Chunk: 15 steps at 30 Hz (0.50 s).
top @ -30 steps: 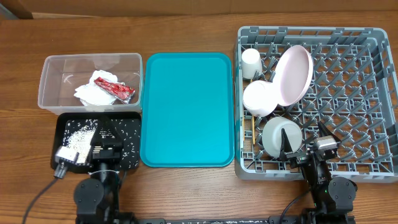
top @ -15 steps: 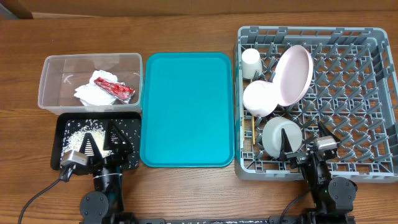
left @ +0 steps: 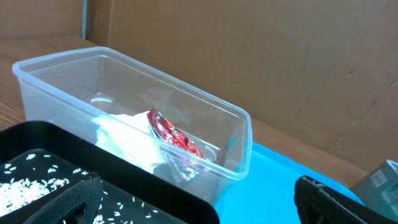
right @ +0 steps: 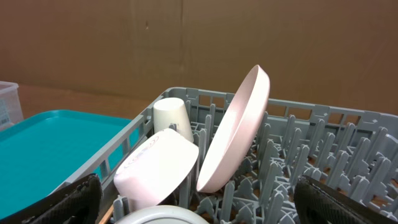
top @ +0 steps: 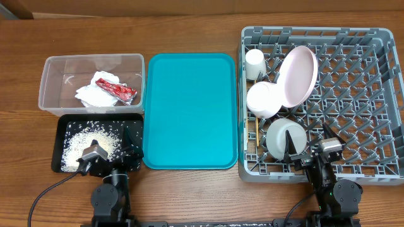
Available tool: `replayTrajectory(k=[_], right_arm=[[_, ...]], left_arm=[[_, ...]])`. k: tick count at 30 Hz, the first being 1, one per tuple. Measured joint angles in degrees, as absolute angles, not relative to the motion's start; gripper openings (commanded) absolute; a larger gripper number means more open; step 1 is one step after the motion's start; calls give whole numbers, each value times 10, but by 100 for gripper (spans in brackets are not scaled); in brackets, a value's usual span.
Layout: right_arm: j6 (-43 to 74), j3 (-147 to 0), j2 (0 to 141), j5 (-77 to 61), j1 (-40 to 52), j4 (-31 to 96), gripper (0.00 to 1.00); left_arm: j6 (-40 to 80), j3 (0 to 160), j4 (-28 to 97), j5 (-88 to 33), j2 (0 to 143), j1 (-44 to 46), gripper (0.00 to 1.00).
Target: Sort waste into correct bins and load items into the dishwasher
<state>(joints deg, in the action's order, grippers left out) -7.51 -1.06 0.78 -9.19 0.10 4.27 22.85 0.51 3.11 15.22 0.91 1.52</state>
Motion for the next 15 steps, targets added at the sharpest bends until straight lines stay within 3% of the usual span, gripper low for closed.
replayTrajectory(k=[15], right_arm=[[-75, -11, 8, -92, 1, 43, 100]], left_arm=[[222, 5, 30, 159, 9, 15, 100]])
